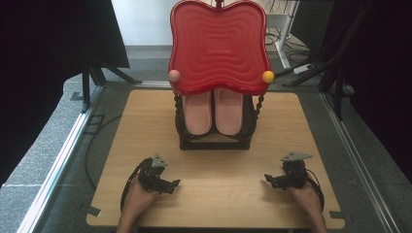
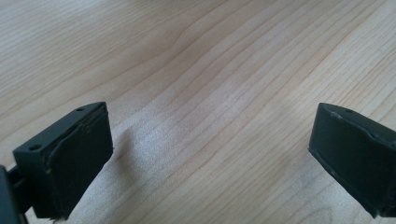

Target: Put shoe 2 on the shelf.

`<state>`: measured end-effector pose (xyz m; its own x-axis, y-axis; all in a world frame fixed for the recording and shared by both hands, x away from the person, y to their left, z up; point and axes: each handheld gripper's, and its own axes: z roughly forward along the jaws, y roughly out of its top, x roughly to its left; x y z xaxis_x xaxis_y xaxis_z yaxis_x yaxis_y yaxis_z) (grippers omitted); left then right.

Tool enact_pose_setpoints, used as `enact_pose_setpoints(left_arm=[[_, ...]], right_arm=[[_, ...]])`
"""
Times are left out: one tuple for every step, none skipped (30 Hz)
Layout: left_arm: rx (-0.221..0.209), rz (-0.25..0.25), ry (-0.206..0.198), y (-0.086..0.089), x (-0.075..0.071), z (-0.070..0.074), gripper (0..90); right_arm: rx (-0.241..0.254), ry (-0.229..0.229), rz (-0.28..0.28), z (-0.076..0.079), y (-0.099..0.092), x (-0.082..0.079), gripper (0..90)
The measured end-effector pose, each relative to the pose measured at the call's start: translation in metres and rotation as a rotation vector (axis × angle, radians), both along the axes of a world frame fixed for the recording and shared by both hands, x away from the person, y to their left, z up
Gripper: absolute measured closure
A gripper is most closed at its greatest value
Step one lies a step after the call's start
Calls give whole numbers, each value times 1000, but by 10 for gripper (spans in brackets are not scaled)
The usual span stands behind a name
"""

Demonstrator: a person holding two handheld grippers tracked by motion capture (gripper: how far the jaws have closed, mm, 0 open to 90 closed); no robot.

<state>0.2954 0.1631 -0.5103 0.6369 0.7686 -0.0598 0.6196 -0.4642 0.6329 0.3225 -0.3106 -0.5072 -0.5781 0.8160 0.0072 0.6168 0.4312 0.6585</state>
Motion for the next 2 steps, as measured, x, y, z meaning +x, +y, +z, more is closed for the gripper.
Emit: enact_pose_setpoints(left_arm=[[1, 1, 4, 0, 0, 0, 0], [0, 3, 5, 0, 0, 1, 0]], right_arm=[[-4, 4, 3, -1, 1, 0, 0], [-7, 6, 7, -2, 1, 0, 0]])
